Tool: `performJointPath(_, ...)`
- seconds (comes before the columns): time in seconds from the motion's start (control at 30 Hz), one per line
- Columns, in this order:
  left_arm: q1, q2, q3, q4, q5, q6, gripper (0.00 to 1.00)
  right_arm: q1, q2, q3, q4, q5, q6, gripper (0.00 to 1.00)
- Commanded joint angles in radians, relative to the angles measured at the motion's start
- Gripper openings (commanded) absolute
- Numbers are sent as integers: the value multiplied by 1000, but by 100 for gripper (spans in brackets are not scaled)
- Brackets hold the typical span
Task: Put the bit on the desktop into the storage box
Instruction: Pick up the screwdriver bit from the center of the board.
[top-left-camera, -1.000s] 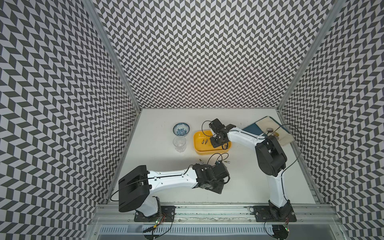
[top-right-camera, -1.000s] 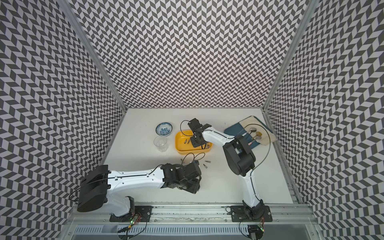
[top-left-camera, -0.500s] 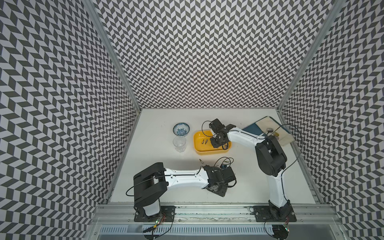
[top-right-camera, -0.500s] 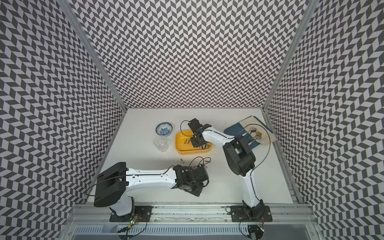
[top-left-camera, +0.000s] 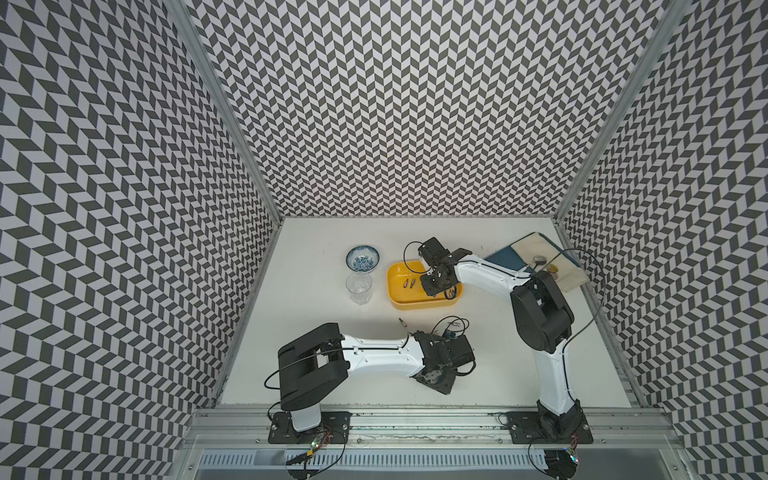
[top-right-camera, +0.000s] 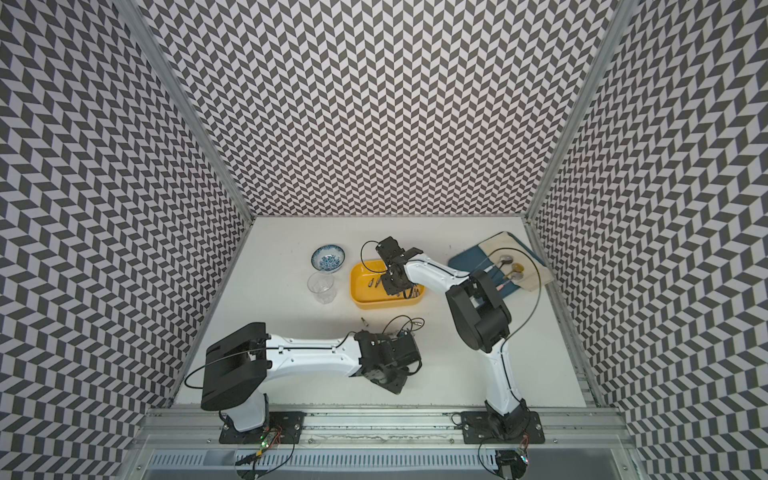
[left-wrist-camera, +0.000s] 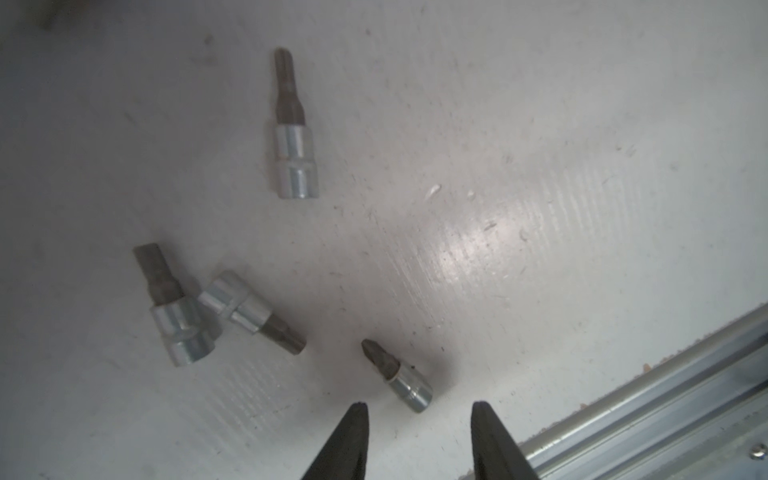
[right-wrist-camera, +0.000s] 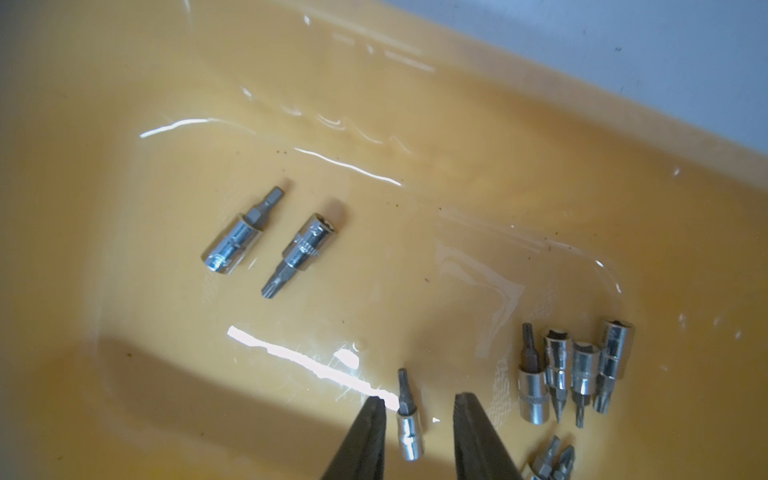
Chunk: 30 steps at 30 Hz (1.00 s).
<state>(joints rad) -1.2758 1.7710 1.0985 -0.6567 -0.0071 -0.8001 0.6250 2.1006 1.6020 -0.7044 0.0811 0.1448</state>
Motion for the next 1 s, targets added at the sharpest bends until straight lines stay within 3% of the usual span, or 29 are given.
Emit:
performJointPath(0.0,-3,26,14,2,-6,16,44,1,-50,6,2,4,-8,32)
performJointPath(0.27,10,38,11,9,-8,24,41,1,-71,7,-9,6,-8,32)
performJointPath(0.63,19,54,3,10,2,38,29,1,-99,9,-23,8,-10,33)
performJointPath(0.8,21,58,1,10,5,39,25,4,-112,9,-23,4,-11,38)
performJointPath(0.97,21,61,0,9,11,42,11,14,-136,15,-32,26,-3,39)
